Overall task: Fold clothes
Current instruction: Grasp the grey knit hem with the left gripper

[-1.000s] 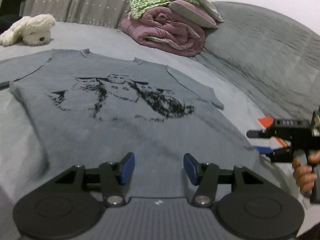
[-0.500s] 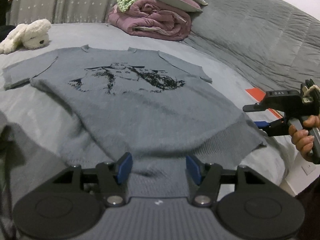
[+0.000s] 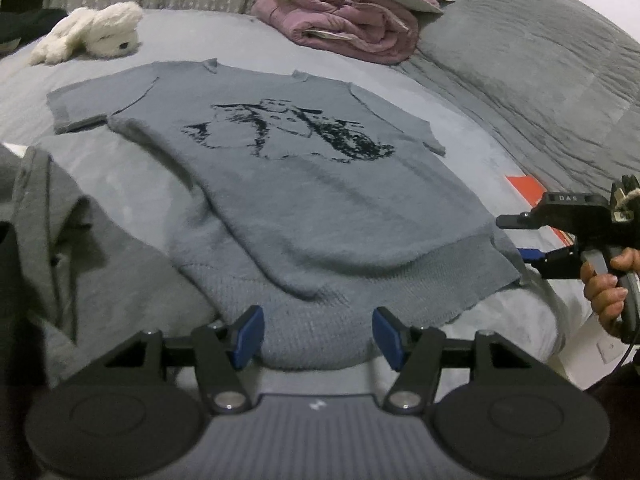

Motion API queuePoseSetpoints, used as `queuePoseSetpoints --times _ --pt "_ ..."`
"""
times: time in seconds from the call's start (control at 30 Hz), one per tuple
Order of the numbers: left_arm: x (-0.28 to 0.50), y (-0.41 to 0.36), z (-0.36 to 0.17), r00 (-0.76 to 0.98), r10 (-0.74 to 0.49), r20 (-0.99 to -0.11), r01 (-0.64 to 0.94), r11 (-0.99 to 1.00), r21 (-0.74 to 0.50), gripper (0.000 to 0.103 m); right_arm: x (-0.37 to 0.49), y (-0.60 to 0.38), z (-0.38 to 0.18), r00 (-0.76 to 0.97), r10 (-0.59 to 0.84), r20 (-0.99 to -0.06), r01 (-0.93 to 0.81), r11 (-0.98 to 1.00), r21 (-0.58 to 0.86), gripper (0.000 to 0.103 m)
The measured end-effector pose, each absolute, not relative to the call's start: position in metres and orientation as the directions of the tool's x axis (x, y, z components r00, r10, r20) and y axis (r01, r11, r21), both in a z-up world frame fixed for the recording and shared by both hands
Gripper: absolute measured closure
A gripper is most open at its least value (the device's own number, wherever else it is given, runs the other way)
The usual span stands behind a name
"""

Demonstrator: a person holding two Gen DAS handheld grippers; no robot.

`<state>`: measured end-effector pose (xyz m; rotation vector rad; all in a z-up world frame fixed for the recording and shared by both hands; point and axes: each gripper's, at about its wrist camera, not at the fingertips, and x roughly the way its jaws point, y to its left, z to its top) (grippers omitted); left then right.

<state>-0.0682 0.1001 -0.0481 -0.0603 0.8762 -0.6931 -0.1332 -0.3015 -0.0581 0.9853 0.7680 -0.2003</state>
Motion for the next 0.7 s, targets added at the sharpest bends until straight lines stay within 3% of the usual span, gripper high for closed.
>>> queuePoseSetpoints --times 0.2,0.37,0.5,0.7 --pt "-0.063 0.114 -0.045 0.471 -0.551 -0.688 0.480 0.815 -0.324 0.042 -0.130 -0.295 -0.056 0.718 0.177 -0.674 0.477 0.579 0.661 0.047" --pt "-0.060 0.123 -0.046 0.464 -0.568 -0.680 0.458 0.811 -0.365 0.053 -0.133 -0.297 -0.056 0.723 0.187 -0.665 0.474 0.566 0.674 0.047" --pt "-0.057 0.125 -0.048 0.470 -0.562 -0.680 0.441 0.817 -0.371 0.056 -0.136 -0.301 -0.053 0.729 0.191 -0.657 0.466 0.564 0.681 0.047" --pt "-0.052 0.119 -0.047 0.517 -0.506 -0.691 0.441 0.849 -0.291 0.060 -0.141 -0.302 -0.047 0.716 0.139 -0.684 0.476 0.619 0.625 0.047"
